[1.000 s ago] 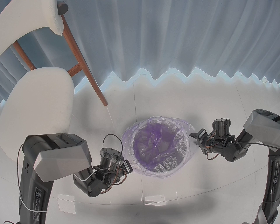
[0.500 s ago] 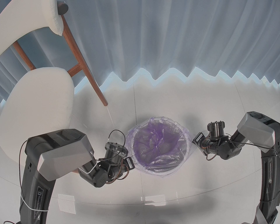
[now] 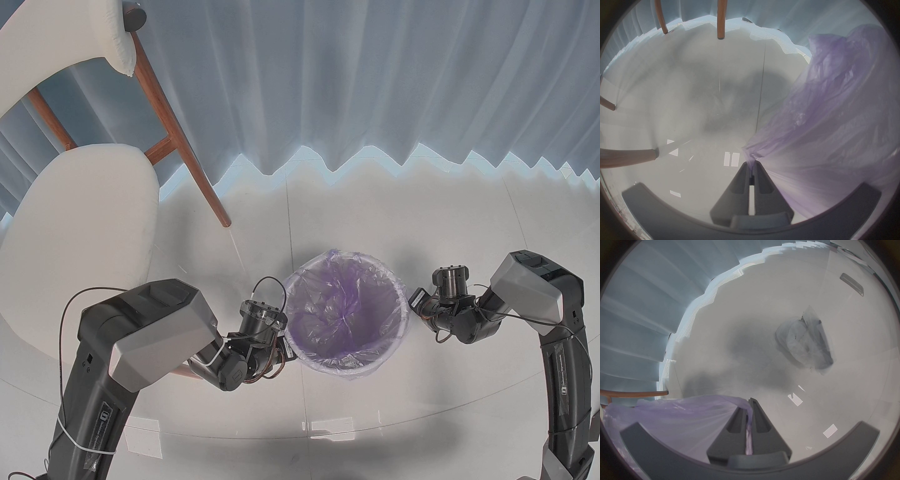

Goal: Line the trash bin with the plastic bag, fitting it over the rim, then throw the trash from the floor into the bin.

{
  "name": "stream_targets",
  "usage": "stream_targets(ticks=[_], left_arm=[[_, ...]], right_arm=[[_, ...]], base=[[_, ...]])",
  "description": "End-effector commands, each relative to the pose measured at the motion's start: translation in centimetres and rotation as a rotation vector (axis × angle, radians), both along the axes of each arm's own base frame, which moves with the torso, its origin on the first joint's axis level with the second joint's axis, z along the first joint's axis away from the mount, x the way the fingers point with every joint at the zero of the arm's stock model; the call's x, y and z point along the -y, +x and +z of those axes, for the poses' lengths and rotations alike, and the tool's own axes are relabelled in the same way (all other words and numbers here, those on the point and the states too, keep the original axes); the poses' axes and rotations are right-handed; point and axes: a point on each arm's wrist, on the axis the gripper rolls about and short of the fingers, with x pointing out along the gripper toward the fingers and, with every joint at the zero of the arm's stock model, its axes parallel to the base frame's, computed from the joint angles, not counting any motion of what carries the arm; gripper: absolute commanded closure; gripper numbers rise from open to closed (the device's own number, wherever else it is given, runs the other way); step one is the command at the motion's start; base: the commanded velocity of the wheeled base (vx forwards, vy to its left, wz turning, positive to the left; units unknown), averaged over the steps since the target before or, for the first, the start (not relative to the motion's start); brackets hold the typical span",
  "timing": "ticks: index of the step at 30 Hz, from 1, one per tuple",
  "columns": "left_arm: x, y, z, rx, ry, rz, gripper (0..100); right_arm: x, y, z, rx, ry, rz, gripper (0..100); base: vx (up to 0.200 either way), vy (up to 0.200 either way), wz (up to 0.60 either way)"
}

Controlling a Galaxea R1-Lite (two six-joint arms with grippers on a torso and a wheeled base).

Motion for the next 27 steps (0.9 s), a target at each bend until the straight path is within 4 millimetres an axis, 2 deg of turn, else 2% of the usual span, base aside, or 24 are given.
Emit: stream_targets(ticks=[1, 2, 3, 4, 5, 8, 10, 11, 12, 13, 17, 18, 20, 27], left_arm=[[0.0, 0.0, -0.5, -0.005, 0.002, 0.001, 100], [0.0, 0.0, -0.5, -0.005, 0.002, 0.003, 100], [-0.1, -0.2, -0.3, -0.011, 0.002, 0.002, 100], [-0.1, -0.3, -0.2, -0.014, 0.000, 0.004, 100], [-0.1, -0.3, 0.3, -0.003, -0.006, 0.004, 0], [0.1, -0.4, 1.7, 0.023, -0.031, 0.003, 0], [0.2, -0.5, 1.8, 0.023, -0.034, 0.004, 0], [0.0, -1.1, 2.7, 0.022, -0.050, 0.008, 0], [0.0, -1.1, 2.7, 0.022, -0.050, 0.008, 0], [-0.8, -2.3, 3.6, 0.004, -0.039, 0.003, 0], [-2.2, -4.5, 5.0, -0.020, -0.022, 0.006, 0], [-2.3, -4.6, 5.1, -0.022, -0.020, 0.008, 0], [-3.3, -6.1, 6.4, -0.004, -0.032, 0.011, 0], [-5.2, -8.6, 9.8, 0.123, -0.104, 0.022, 0]], right_arm=[[-0.1, 0.1, -1.0, -0.014, -0.004, 0.002, 100], [-0.1, 0.1, -1.0, -0.016, -0.004, 0.002, 100], [-0.1, 0.0, -0.8, -0.016, -0.004, 0.002, 0], [-0.1, -0.1, -0.7, -0.014, -0.002, 0.001, 0], [0.0, -0.1, -0.5, -0.011, 0.002, -0.002, 0], [0.0, -0.5, 1.2, 0.004, 0.021, -0.012, 0], [0.1, -0.7, 1.3, 0.002, 0.022, -0.013, 0], [0.3, -1.9, 2.1, -0.016, 0.019, -0.014, 0], [0.3, -1.9, 2.1, -0.016, 0.019, -0.014, 0], [0.7, -3.5, 2.5, -0.048, 0.009, -0.012, 0], [1.2, -5.9, 3.7, -0.075, 0.004, -0.012, 0], [1.2, -6.0, 3.7, -0.077, 0.004, -0.012, 0], [2.1, -7.2, 4.9, -0.074, 0.008, -0.030, 0], [2.7, -9.3, 8.0, -0.037, 0.022, -0.041, 0]], base=[[0.000, 0.000, 0.00], [0.000, 0.000, 0.00], [0.000, 0.000, 0.00], [0.000, 0.000, 0.00], [0.000, 0.000, 0.00], [0.000, 0.000, 0.00], [0.000, 0.000, 0.00], [0.000, 0.000, 0.00], [0.000, 0.000, 0.00], [0.000, 0.000, 0.00], [0.000, 0.000, 0.00], [0.000, 0.000, 0.00], [0.000, 0.000, 0.00], [0.000, 0.000, 0.00]])
